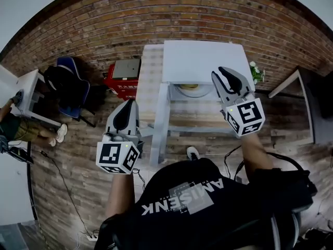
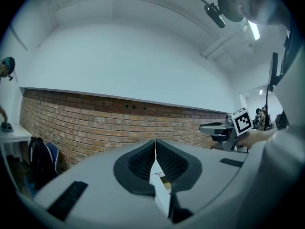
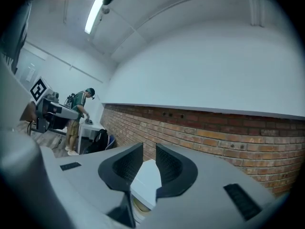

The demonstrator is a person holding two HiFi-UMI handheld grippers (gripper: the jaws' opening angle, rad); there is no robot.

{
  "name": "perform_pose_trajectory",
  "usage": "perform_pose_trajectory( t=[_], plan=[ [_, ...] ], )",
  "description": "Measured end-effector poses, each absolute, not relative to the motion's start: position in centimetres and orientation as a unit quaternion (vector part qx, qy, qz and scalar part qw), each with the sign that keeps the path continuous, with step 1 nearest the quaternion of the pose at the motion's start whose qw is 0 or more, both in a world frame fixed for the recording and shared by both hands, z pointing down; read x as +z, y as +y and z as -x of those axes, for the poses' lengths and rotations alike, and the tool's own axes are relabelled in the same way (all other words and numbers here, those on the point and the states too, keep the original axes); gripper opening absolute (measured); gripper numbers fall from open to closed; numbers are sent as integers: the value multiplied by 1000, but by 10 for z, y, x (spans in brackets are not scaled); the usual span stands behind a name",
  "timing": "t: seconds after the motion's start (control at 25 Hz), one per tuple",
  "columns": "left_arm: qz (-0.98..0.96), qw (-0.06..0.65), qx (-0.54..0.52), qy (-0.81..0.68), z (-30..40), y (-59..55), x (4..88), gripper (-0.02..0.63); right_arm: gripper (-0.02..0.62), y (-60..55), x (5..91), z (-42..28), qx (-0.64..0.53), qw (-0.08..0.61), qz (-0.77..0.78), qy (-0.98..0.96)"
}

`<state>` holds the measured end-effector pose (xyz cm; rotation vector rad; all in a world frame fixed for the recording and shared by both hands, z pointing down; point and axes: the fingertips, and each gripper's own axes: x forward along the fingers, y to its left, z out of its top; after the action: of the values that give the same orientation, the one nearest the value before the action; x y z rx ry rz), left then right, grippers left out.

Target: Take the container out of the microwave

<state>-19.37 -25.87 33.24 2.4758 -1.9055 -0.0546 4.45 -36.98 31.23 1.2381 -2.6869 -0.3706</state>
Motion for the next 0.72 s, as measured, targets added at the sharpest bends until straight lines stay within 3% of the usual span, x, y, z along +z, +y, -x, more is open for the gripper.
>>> perform_pose_trajectory(
  t=[0.08, 0.2, 0.36, 0.72],
  plan=[
    [-792, 14, -11, -611, 187, -261, 340, 14, 73, -371, 324, -47, -119, 83, -408, -901],
    [-790, 25, -8, -613, 184, -266, 349, 14, 72, -373, 346, -45, -121, 105, -394, -905],
    [-785, 35, -6, -619, 182, -271, 360, 14, 150, -367, 383, -31, -139, 158, -347, -914],
    [-775, 55, -7, -629, 177, -276, 377, 14, 170, -358, 474, -9, -168, 240, -271, -917]
  ],
)
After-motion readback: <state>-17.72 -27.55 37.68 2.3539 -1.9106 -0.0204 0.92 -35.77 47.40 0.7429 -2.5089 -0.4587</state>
